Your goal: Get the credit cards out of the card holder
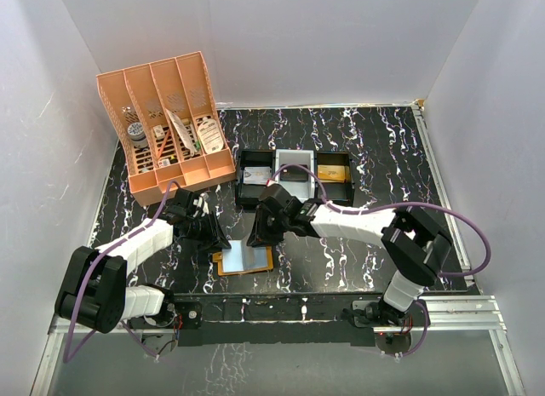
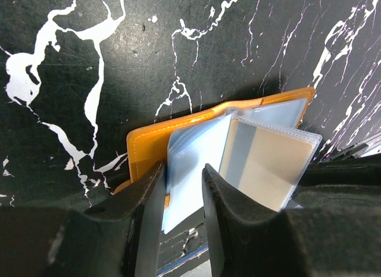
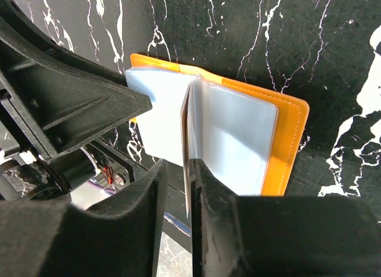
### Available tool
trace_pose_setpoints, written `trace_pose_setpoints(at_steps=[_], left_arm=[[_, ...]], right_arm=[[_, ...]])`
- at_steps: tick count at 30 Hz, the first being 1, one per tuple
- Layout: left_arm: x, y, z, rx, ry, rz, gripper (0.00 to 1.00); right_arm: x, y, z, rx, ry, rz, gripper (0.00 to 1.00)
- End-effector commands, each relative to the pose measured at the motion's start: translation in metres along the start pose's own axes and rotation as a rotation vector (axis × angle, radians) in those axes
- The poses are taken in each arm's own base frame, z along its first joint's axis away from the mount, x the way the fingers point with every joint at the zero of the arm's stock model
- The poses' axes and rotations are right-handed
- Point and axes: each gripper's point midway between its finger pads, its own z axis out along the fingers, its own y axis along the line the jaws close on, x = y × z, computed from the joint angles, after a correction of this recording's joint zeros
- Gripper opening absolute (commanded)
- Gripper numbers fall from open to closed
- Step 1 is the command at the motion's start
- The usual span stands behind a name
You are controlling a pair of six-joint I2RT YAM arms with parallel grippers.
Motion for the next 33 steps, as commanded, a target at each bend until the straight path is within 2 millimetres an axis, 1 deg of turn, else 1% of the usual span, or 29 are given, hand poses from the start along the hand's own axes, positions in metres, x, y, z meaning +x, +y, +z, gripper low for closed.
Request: trace_pose_setpoints(at_steps=[1, 4, 8, 14, 17, 20, 22, 24, 27, 29, 30, 31, 33], left_arm=[[0.007, -0.005, -0.001, 0.035, 0.028, -0.008, 0.28], [0.008, -0.005, 0.0, 0.035, 0.033, -0.008, 0.28], [0.008, -0.005, 0.0, 0.038, 0.032, -0.009, 0.29], [0.008, -0.006, 0.001, 0.043, 0.033, -0.016, 0.28], [0.007, -0.005, 0.0, 0.035, 0.026, -0.014, 0.28], [0.006, -0.003, -0.001, 0.02, 0.019, -0.017, 0.28], [0.005, -0.001, -0.002, 0.01, 0.01, -0.022, 0.28], [0.005, 0.0, -0.003, 0.002, 0.002, -0.026, 0.28], [0.004, 0.002, -0.004, -0.014, -0.007, -0.033, 0.27], [0.004, 0.001, -0.005, -0.006, -0.014, -0.031, 0.27], [0.003, -0.001, -0.006, 0.004, -0.018, -0.028, 0.26], [0.003, -0.003, -0.006, 0.016, -0.02, -0.027, 0.26], [0.003, -0.006, -0.005, 0.034, -0.021, -0.028, 0.25]], right_arm=[[-0.002, 0.019, 0.001, -0.056, 0.011, -0.028, 0.23], [0.003, 0.024, 0.004, -0.104, 0.032, -0.035, 0.28], [0.003, 0.043, 0.002, -0.187, 0.038, -0.057, 0.35], [0.004, 0.051, 0.003, -0.19, 0.043, -0.088, 0.37], [0.004, 0.047, 0.008, -0.166, 0.052, -0.083, 0.38], [0.004, 0.049, 0.009, -0.164, 0.054, -0.095, 0.38], [0.005, 0.046, 0.01, -0.149, 0.052, -0.093, 0.38], [0.004, 0.038, 0.012, -0.109, 0.046, -0.084, 0.38], [0.008, 0.015, 0.014, -0.024, 0.041, -0.066, 0.37], [0.007, 0.005, 0.014, 0.016, 0.021, -0.062, 0.37], [0.005, 0.005, 0.012, 0.016, 0.012, -0.067, 0.38], [0.004, 0.009, 0.011, -0.002, 0.005, -0.076, 0.39], [0.001, 0.023, 0.007, -0.056, 0.001, -0.095, 0.45]])
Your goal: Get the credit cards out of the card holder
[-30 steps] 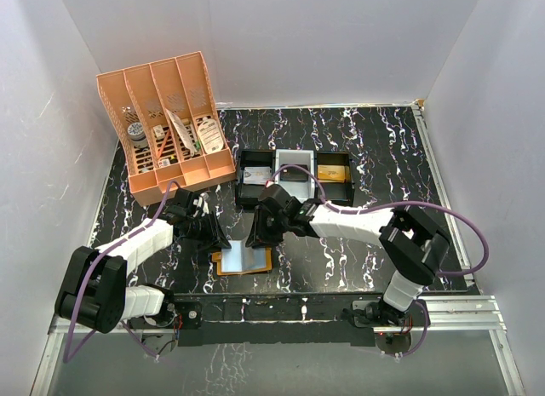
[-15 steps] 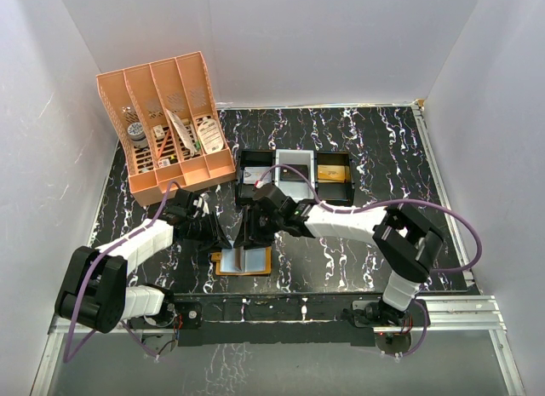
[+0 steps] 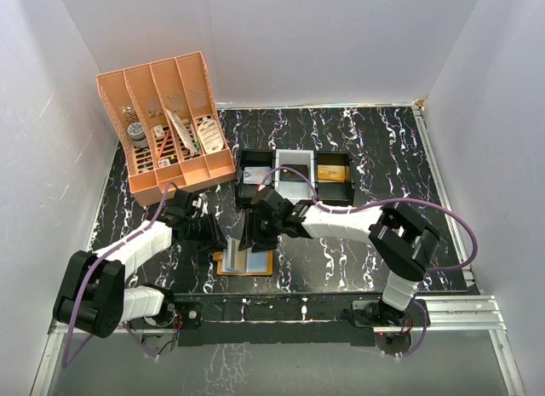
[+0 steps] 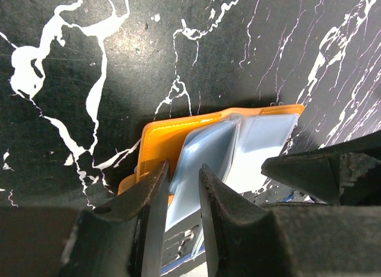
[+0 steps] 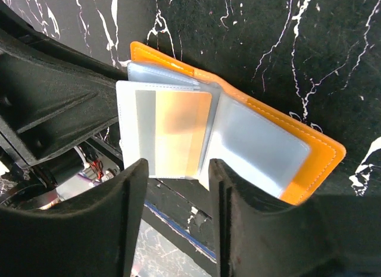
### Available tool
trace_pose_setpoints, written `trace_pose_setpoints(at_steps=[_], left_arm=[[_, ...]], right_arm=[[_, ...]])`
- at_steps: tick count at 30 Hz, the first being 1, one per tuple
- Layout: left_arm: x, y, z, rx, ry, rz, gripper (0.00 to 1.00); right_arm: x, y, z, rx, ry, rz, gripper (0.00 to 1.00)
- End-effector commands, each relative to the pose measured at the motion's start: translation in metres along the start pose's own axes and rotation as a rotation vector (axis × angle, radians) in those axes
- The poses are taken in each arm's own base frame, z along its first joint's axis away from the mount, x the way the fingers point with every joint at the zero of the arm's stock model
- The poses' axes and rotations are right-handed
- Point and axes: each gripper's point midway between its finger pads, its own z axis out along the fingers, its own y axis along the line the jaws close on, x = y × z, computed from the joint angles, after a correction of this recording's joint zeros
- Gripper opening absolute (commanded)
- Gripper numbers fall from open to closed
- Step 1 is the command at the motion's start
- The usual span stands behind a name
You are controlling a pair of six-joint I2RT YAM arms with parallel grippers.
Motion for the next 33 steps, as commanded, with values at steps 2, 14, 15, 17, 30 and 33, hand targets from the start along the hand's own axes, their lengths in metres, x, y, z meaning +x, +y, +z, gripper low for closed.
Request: trace_pose_setpoints(at_steps=[2, 14, 15, 17, 30, 33], left_arm=[[0.004, -0.007, -0.004, 0.042, -0.002, -0.003, 0.24], [0.008, -0.008, -0.002, 0.058, 0.016, -0.006, 0.22], [0.007, -0.008, -0.002, 0.06, 0.016, -0.005, 0.22], [0.008, -0.008, -0.002, 0.061, 0.017, -0.006, 0.22], [0.013, -0.011, -0.002, 0.094, 0.023, -0.014, 0.2], [0.013, -0.009, -0.003, 0.085, 0.025, -0.009, 0.2]], right_arm=[[-0.012, 0.03, -0.009, -0.086, -0.051, -0.067, 0.49], [-0.014, 0.021, 0.023, 0.062, -0.056, -0.066, 0.58], [-0.013, 0.021, 0.024, 0.078, -0.056, -0.079, 0.59], [-0.012, 0.02, 0.026, 0.11, -0.053, -0.098, 0.59], [-0.007, 0.019, 0.027, 0.16, -0.058, -0.123, 0.59], [-0.005, 0.01, 0.025, 0.186, -0.063, -0.121, 0.47]])
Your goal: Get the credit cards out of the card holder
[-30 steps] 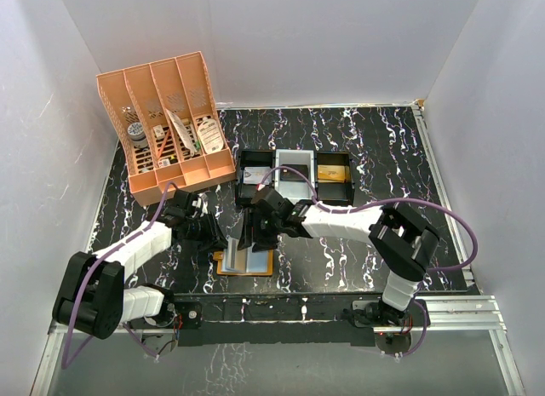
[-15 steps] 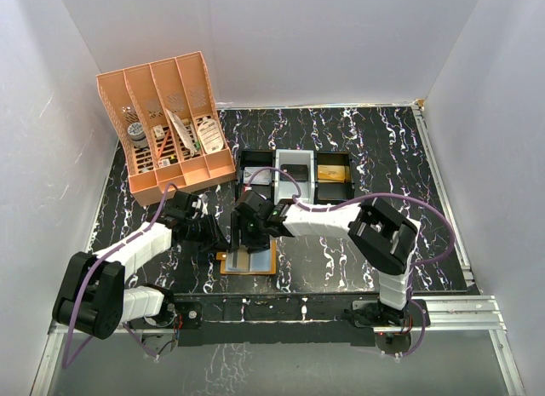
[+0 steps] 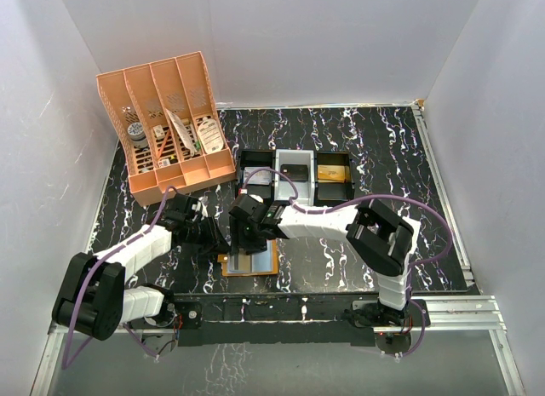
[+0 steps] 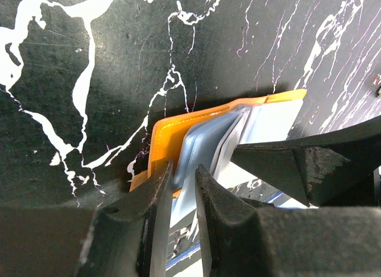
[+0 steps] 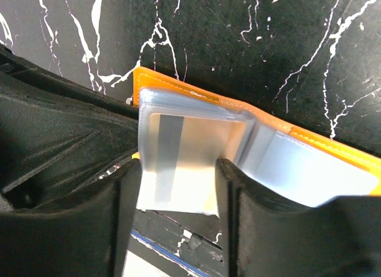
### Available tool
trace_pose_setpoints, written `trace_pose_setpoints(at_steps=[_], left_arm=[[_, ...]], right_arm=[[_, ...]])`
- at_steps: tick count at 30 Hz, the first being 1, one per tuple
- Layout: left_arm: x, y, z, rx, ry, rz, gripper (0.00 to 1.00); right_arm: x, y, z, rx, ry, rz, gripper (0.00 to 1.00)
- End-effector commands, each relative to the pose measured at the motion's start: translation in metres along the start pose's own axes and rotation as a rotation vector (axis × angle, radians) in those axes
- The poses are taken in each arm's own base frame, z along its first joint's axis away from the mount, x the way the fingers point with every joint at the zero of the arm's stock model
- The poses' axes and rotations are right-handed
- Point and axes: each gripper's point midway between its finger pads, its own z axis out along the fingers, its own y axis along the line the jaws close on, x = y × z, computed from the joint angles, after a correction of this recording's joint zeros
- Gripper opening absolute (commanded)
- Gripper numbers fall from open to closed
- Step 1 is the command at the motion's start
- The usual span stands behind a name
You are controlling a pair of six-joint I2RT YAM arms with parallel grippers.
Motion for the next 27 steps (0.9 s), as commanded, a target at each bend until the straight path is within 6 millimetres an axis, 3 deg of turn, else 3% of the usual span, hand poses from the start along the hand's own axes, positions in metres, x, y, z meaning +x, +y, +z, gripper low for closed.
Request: trace_pose_setpoints(at_steps=[1, 7, 16, 18, 24, 27], left_arm=[[0.005, -0.006, -0.005, 0.029, 0.014, 0.008, 0.2], [0.004, -0.003, -0.004, 0.014, 0.011, 0.006, 0.2], [0.003, -0.002, -0.004, 0.008, 0.006, 0.009, 0.2], [0.004, -0.002, -0.003, 0.011, 0.011, 0.009, 0.2], [0.001, -0.007, -0.004, 0.03, 0.006, 0.018, 0.19], [-0.001, -0.018, -0.007, 0.073, 0.001, 0.034, 0.19]], right_arm=[[-0.011, 0.004, -0.005, 0.005, -0.058, -0.007, 0.42], [-0.012, 0.005, -0.017, -0.023, -0.089, 0.011, 0.26], [-0.013, 0.008, -0.03, -0.062, -0.11, 0.02, 0.17], [-0.013, 0.01, -0.03, -0.066, -0.106, 0.007, 0.22], [-0.015, 0.017, -0.024, -0.059, -0.091, -0.027, 0.56], [-0.015, 0.017, -0.022, -0.057, -0.088, -0.029, 0.62]])
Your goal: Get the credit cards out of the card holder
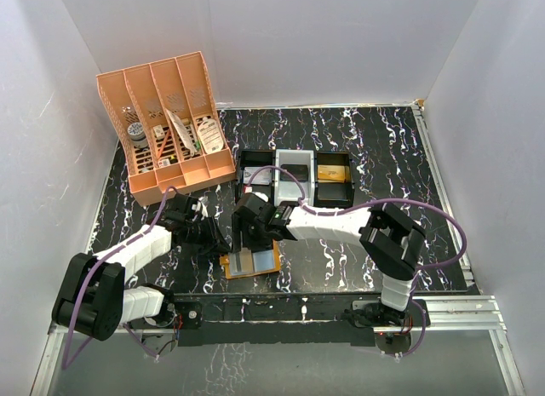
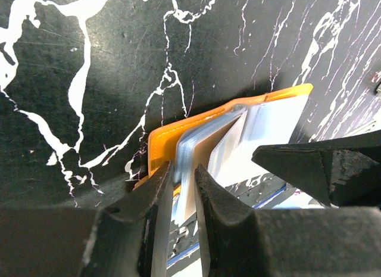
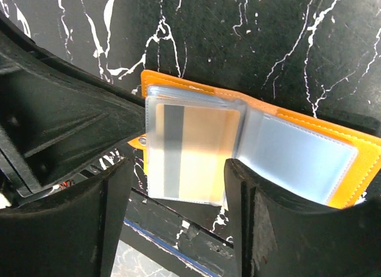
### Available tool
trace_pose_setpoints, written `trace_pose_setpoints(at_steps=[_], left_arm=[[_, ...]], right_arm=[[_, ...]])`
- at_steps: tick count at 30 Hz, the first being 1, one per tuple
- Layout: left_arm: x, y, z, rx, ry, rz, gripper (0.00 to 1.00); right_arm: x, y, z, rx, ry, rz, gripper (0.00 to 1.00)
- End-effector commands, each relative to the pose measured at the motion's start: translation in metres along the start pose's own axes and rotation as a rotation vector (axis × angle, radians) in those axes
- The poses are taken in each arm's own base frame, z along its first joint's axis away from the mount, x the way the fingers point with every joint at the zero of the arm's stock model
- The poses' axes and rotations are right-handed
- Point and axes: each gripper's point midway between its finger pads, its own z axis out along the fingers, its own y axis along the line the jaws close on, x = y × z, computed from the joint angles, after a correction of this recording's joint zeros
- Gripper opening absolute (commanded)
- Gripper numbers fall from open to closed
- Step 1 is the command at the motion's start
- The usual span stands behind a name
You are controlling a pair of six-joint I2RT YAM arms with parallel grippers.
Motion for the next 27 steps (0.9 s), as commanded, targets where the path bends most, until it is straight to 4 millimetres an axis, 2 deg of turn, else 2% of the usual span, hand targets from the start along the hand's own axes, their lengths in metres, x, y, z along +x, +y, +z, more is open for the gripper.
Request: trace_pose_setpoints(at_steps=[1, 10, 14, 21, 24, 27], left_arm=[[-0.003, -0.021, -0.008, 0.086, -0.004, 0.039, 0.2], [-0.002, -0.057, -0.02, 0.256, 0.037, 0.132, 0.27], [-0.003, -0.057, -0.019, 0.245, 0.061, 0.145, 0.29], [0.003, -0.062, -0.016, 0.289, 0.109, 0.149, 0.31], [-0.003, -0.053, -0.016, 0.208, 0.069, 0.128, 0.31], [-0.019, -0.029, -0.024, 0.028, -0.054, 0.055, 0.41]], right_arm=[[-0.016, 0.02, -0.004, -0.044, -0.049, -0.016, 0.62], [-0.028, 0.016, -0.02, -0.05, -0.139, 0.049, 0.68], [-0.038, 0.011, -0.035, -0.077, -0.197, 0.093, 0.69], [-0.034, -0.001, -0.035, -0.072, -0.173, 0.123, 0.69], [-0.033, -0.003, -0.034, -0.066, -0.176, 0.116, 0.69], [-0.034, -0.003, -0.028, -0.047, -0.159, 0.09, 0.68]])
